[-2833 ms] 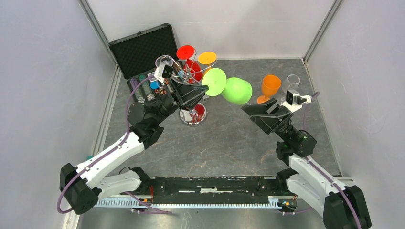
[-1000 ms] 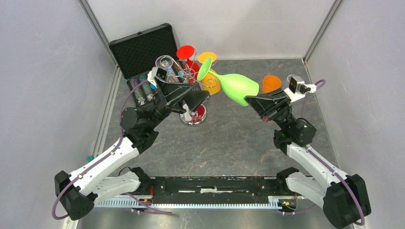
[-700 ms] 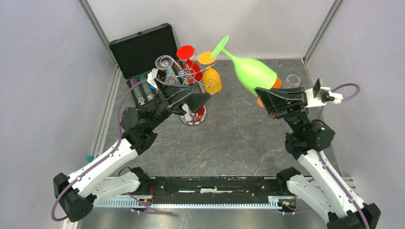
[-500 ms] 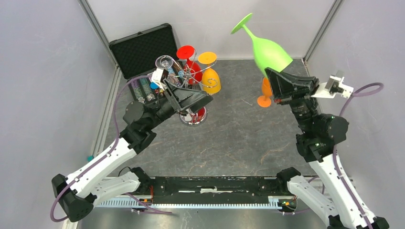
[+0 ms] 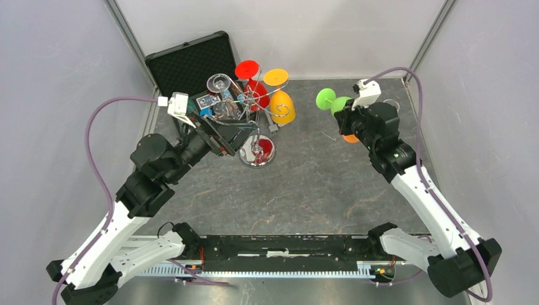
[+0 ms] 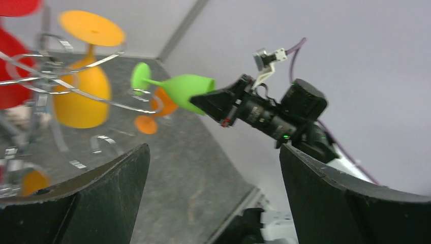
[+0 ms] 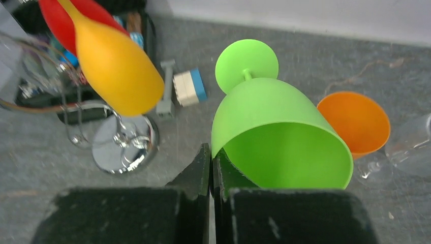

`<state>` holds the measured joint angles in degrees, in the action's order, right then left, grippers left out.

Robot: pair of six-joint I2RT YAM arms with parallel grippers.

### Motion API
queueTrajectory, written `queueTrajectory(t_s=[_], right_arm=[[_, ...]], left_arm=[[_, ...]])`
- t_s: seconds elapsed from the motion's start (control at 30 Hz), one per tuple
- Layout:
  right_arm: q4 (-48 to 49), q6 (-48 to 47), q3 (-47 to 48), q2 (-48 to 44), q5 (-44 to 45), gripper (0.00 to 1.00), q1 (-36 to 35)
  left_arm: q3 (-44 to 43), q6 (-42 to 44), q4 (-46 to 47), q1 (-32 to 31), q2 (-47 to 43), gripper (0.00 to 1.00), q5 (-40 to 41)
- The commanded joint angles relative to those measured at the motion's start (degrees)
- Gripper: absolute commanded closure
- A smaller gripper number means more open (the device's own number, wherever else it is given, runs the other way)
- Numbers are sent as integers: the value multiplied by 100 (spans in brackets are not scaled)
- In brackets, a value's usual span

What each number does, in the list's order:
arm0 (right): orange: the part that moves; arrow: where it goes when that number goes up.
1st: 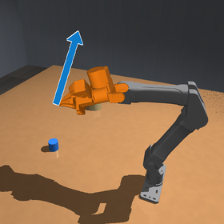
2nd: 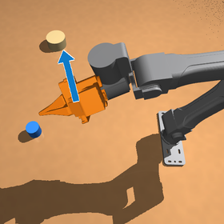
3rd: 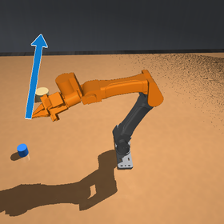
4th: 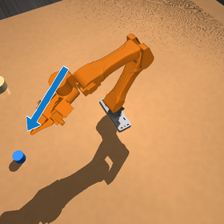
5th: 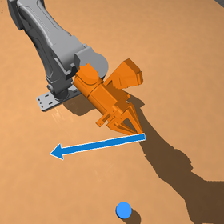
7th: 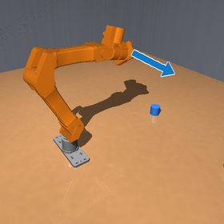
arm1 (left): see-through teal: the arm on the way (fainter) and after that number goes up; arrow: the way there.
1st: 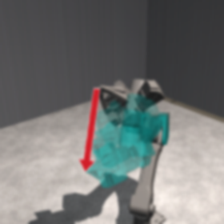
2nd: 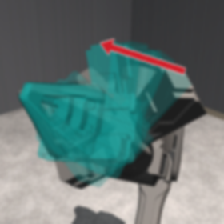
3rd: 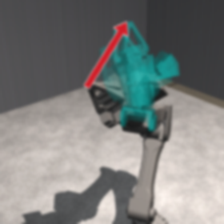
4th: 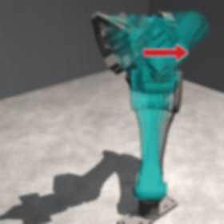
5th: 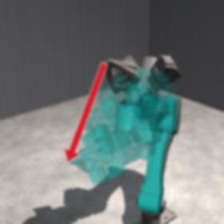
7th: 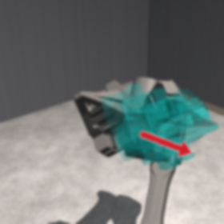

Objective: Take the wine glass off the wine glass rack

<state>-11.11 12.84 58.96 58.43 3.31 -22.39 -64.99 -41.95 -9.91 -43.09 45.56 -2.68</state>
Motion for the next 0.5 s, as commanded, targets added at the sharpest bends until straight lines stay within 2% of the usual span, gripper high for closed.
queueTrajectory(t_s=[0.0,0.2,0.37,0.47], right_arm=[[-488,-546,64,323,-240,100,-2],[-1282,-1165,534,1436,-209,100,-2],[-1850,-1605,1256,2332,-314,100,-2],[-2071,-1732,1687,2804,-315,100,0]], left_arm=[[-104,1117,-905,31,-258,0,1264],[-40,1567,-1189,29,-431,0,1866],[-29,1681,-1345,28,-458,0,1921],[179,1690,-1103,29,-571,0,1944]])
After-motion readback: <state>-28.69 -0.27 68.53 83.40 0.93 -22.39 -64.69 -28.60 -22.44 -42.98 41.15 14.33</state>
